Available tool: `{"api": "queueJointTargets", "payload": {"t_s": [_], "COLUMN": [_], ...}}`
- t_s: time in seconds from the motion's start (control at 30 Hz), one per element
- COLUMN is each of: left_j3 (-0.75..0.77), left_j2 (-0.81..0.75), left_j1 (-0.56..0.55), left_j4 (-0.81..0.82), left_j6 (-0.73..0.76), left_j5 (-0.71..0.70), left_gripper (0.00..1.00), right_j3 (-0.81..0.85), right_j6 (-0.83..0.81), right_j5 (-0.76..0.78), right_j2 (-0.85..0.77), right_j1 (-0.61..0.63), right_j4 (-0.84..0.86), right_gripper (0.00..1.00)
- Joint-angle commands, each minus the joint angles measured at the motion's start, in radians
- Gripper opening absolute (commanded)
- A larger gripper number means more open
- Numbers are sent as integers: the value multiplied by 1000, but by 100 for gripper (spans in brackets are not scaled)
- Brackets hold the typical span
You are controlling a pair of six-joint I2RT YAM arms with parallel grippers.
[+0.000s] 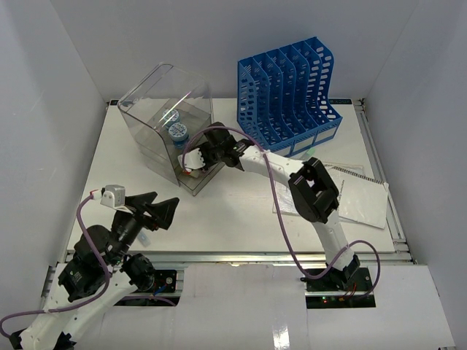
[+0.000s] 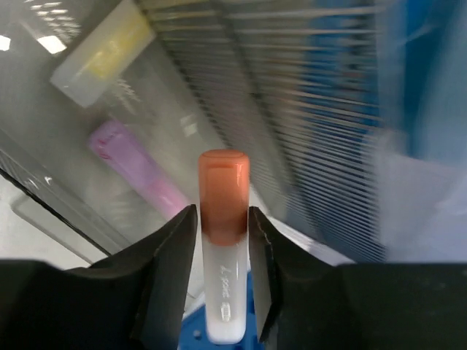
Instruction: Organize the desk
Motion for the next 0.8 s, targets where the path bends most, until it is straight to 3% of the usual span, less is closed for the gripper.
{"api": "queueJointTargets", "payload": {"t_s": [0.0, 0.03, 0.1, 0.27, 0.4, 0.5, 0.57, 0.67, 0.77], "left_j3": [-8, -8, -8, -8, -8, -7, -8, -9, -10], "left_j2": [6, 5, 0, -16, -31, -39, -45, -50, -46], "left_j1": [3, 3, 3, 3, 2, 1, 1, 1, 0], "left_j4": [-5, -5, -4, -5, -5, -5, -8, -9, -8], "left_j6": [-6, -6, -6, -8, -9, -9, -9, -12, -12], "left_j5": [-9, -8, -7, -3, 3, 8, 9, 11, 11], "left_gripper": [98, 98, 98, 98, 98, 98, 98, 98, 98], "right_j3": [13, 3, -20, -127, -238, -373, -483, -648, -692], "right_j6": [-4, 13, 64, 280, 662, 813, 879, 1008, 1090], "right_j5": [50, 53, 59, 30, -115, -252, -316, -300, -279], "right_j2": [11, -4, -35, -214, -394, -527, -617, -762, -801], "right_j1": [9, 9, 9, -17, -113, -215, -292, -433, -546], "right_j4": [68, 71, 72, 57, -32, -60, -56, 0, -14], "right_gripper": [64, 80, 95, 96, 93, 98, 90, 90, 90]}}
